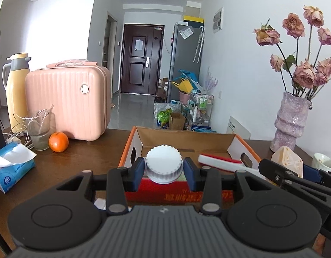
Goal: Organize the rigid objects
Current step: 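Carry the white cap and beige plug over the red box with both tools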
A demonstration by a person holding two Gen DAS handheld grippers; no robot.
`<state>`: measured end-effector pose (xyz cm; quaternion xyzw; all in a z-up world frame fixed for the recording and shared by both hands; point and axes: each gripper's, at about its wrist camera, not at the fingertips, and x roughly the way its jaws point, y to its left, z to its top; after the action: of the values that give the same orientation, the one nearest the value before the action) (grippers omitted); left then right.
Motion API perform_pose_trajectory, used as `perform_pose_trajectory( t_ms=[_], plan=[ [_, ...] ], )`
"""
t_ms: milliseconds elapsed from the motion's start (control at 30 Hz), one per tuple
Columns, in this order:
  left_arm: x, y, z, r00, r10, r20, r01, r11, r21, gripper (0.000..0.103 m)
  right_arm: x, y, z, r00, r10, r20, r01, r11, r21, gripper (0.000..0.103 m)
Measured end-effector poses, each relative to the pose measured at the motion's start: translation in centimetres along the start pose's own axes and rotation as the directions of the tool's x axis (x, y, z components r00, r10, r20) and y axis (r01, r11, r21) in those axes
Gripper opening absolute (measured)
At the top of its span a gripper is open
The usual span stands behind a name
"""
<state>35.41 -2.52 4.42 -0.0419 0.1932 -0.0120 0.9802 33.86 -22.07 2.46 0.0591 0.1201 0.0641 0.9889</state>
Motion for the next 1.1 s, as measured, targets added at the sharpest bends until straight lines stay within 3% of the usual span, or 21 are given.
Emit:
perform_pose_trajectory(
  t_ms=[1100],
  plan=[
    [9.9,-1.2,2.3,0.999,0.035,-0.023,-0.035,0.999,-0.005,0.041,10.3,-1.8,0.8,0.997,-0.029,-0.065,0.029,1.0,-0.001,0.058]
  ],
)
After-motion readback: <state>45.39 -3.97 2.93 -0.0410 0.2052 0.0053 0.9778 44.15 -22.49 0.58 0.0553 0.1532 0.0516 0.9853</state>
